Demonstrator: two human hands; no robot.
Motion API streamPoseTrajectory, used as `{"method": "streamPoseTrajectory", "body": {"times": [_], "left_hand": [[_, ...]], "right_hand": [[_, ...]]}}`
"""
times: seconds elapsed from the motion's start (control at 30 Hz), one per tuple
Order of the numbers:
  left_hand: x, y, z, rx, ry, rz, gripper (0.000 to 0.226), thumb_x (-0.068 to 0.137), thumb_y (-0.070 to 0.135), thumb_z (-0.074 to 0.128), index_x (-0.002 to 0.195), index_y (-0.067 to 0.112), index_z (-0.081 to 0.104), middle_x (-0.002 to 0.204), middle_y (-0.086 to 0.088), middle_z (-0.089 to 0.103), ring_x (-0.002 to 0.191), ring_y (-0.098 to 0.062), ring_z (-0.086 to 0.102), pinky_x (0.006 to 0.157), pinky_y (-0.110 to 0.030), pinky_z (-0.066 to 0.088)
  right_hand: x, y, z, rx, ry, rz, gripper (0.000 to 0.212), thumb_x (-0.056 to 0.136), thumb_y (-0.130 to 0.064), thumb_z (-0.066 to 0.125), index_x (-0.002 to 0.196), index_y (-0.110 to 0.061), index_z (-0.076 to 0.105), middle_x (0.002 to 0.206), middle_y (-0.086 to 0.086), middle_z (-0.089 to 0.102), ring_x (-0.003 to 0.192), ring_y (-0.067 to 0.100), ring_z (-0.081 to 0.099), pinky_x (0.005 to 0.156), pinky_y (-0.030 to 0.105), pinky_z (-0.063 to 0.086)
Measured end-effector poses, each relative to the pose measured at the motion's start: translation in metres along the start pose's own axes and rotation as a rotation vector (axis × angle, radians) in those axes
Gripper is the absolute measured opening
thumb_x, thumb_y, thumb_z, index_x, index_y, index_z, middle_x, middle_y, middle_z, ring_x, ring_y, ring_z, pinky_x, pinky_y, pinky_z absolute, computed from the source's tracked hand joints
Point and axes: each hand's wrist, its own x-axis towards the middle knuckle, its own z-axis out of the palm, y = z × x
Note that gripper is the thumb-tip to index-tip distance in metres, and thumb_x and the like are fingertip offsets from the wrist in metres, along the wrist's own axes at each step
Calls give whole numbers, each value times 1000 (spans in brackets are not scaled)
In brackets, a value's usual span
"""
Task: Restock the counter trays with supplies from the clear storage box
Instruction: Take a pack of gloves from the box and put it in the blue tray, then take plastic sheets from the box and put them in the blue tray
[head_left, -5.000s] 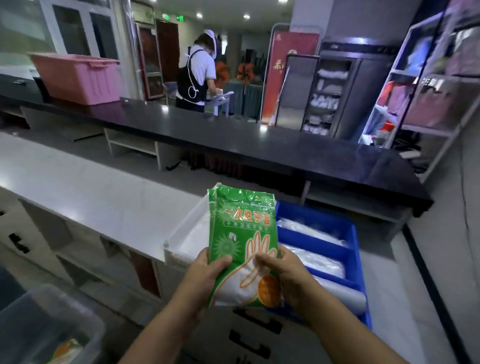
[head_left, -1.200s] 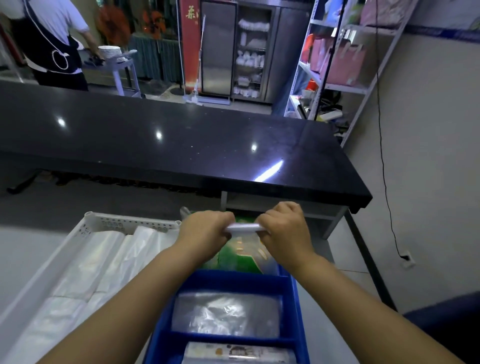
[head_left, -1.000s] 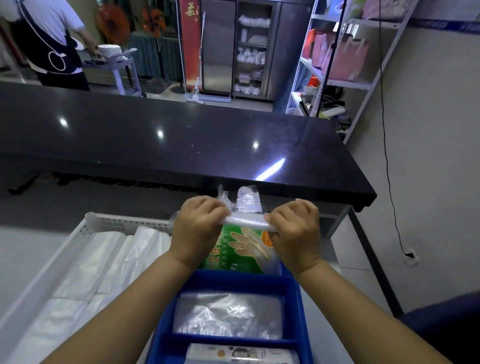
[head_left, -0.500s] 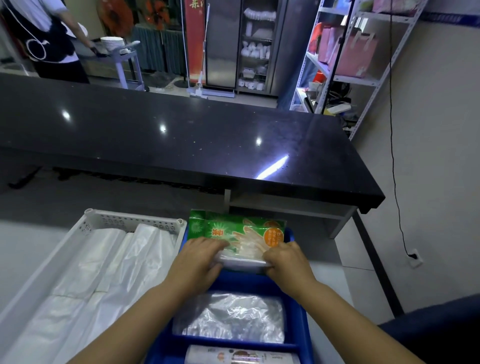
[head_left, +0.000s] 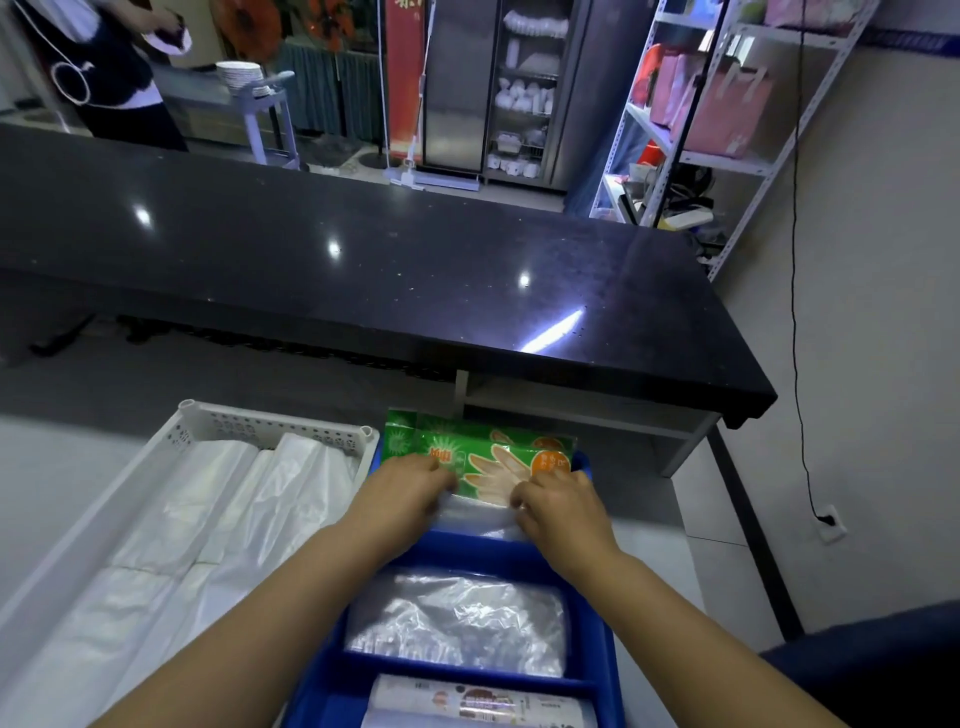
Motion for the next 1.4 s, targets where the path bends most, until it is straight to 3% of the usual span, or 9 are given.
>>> {"method": "streamPoseTrajectory", "body": {"times": [0.13,0.3,0.43,0.53,0.73,0.93,1.13,1.27,1.4], "left_hand": [[-11,-19,-19,-13,134,-40,36,74,7,65,108,21,65,105,0,62,104,-23,51,87,-34,38],[-29,-39,-39,-126,133,-124,20,77,2,65,90,16,70,89,-2,64,87,-21,56,74,-31,43],[-39,-47,-41,-186,115,-118,20,81,3,61,83,20,70,82,8,57,81,-14,54,68,-24,39],[-41,-45,-35,-98,10,28,20,87,12,57,90,26,70,92,8,62,89,-13,53,73,-23,35],[-35,-46,-19,118,-85,183,28,90,19,43,105,30,65,104,8,66,106,-17,47,87,-32,30],[-44,-38,-30,74,-78,129,30,90,18,42,108,29,64,108,7,67,105,-16,49,89,-31,33],[-85,-32,-58,51,-25,-29,29,91,23,45,113,29,62,110,4,68,100,-16,58,82,-29,43],[-133,-22,-67,127,2,-174,29,92,29,43,116,30,60,111,7,68,99,-14,60,83,-29,44],[-197,-7,-69,195,27,-356,25,92,33,42,106,28,62,97,6,69,88,-17,62,75,-31,49]], "right_hand": [[0,-1,-1,-37,-2,-29,20,90,-26,53,105,-24,67,103,-2,66,100,20,51,89,33,31],[-5,-4,-11,-39,40,-35,21,87,-25,57,106,-24,67,104,-4,68,100,18,55,90,33,34],[-11,-11,-22,-28,143,4,17,77,-15,71,94,-18,71,90,1,72,86,22,63,78,35,43],[-18,-18,-26,-38,177,63,15,77,-13,72,91,-17,72,88,1,72,81,23,62,74,33,43],[-37,-34,-28,0,225,255,18,88,-14,61,103,-16,70,98,3,71,89,21,59,81,34,44],[-57,-50,-34,30,117,325,23,93,-20,51,113,-22,63,108,1,67,95,19,55,83,31,47],[-52,-77,-38,-6,0,162,23,90,-20,49,107,-23,65,103,0,68,93,20,59,79,33,50],[-57,-101,-31,-92,-59,-41,24,90,-20,46,103,-16,66,97,5,67,89,26,58,72,35,50],[-70,-131,-22,-130,-105,-247,24,90,-22,45,106,-16,63,101,7,65,94,31,56,70,38,45]]}}
